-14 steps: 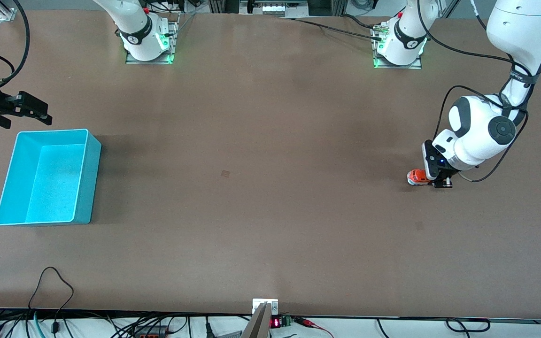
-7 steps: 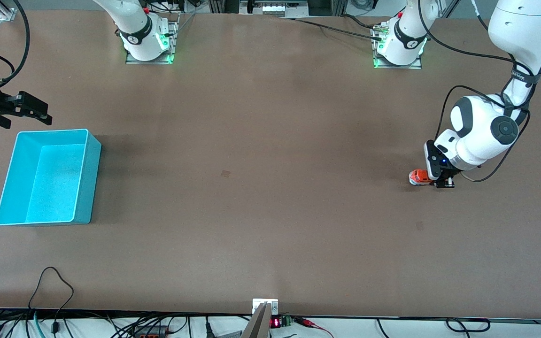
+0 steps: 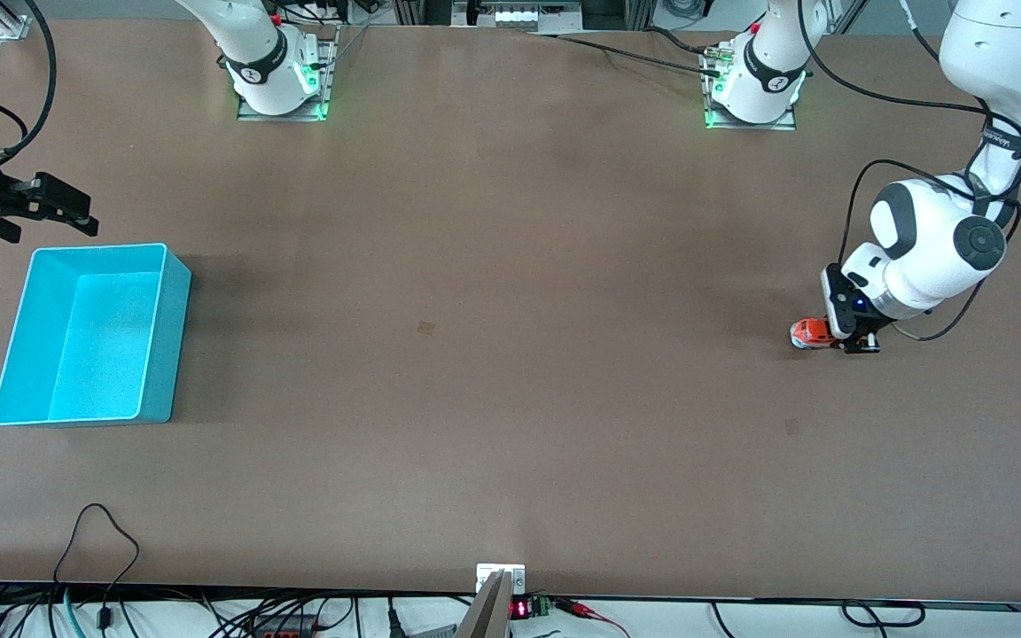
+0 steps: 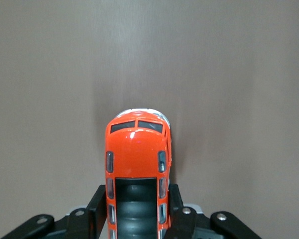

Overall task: Wind up bus and store in blue box
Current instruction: 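Drag the bus backward along the table with the left gripper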

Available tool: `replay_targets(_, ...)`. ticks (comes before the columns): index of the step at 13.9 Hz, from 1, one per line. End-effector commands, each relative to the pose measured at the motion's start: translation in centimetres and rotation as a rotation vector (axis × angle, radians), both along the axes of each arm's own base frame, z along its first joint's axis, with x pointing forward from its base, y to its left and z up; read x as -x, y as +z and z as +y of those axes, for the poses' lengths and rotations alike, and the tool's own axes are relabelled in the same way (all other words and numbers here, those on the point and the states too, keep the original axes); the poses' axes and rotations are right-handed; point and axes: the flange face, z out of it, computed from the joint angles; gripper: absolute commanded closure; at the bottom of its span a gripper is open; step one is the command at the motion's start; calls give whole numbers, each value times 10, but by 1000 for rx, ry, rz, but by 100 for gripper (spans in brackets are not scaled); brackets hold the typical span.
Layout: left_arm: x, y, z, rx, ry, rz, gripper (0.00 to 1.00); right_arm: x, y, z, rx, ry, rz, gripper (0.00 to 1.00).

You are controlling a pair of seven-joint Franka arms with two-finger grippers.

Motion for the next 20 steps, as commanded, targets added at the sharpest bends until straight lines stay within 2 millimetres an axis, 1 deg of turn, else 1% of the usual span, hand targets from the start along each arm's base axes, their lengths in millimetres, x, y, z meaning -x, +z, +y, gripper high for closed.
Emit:
replay_targets(1, 13, -28, 29, 17, -13, 48, 64, 0, 3, -1, -19, 6, 2, 0)
replay_targets(5, 21, -31, 69, 16, -10, 48, 63, 0, 3, -1, -19, 6, 2, 0)
replay_targets(7, 26, -32, 82, 15, 8, 49, 63, 0, 3, -1, -19, 9, 0, 0)
replay_targets(8, 27, -30, 88, 14, 17, 46, 61, 0, 3, -1, -19, 9, 1, 0)
replay_targets(9, 25, -26, 90, 11, 16, 41, 56, 0, 3, -1, -18, 8, 0, 0)
replay_targets(10, 22, -19, 90, 19, 13, 59, 37, 0, 3, -1, -19, 8, 0, 0)
replay_targets(11, 13, -7, 92, 34, 14, 93, 0, 0, 3, -1, -18, 8, 2, 0)
replay_targets(12, 2, 8, 93, 45, 11, 120, 0, 0, 3, 0, -18, 6, 0, 0)
replay_targets(13, -11, 27, 90, 49, -4, 125, 0, 0, 3, 0, -18, 3, -1, 0)
replay_targets(14, -19, 43, 85, 52, -18, 132, 0, 0, 3, 1, -18, 3, 0, 0)
replay_targets(15, -24, 60, 78, 51, -33, 134, 0, 0, 3, 1, -18, 3, 2, 0)
replay_targets(17, -30, 88, 67, 50, -57, 138, 0, 0, 3, 0, -18, 3, 0, 0)
replay_targets(19, -38, 109, 58, 59, -75, 167, 0, 0, 3, 0, -19, 3, 0, 0)
replay_targets(20, -45, 121, 46, 66, -98, 180, 0, 0, 3, 0, -18, 3, -1, 0)
